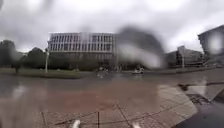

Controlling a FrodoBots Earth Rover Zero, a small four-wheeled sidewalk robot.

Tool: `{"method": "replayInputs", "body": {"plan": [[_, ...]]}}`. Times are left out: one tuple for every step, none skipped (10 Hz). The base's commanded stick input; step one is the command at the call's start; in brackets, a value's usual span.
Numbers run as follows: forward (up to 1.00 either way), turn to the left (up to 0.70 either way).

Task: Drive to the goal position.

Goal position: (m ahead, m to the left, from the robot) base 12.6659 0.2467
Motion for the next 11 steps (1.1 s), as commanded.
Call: {"method": "replayInputs", "body": {"plan": [[0.70,0.00],[0.70,0.00],[0.70,0.00],[0.70,0.00],[0.70,0.00],[0.70,0.00],[0.70,0.00],[0.70,0.00],[0.70,0.00],[0.70,0.00],[0.70,0.00]]}}
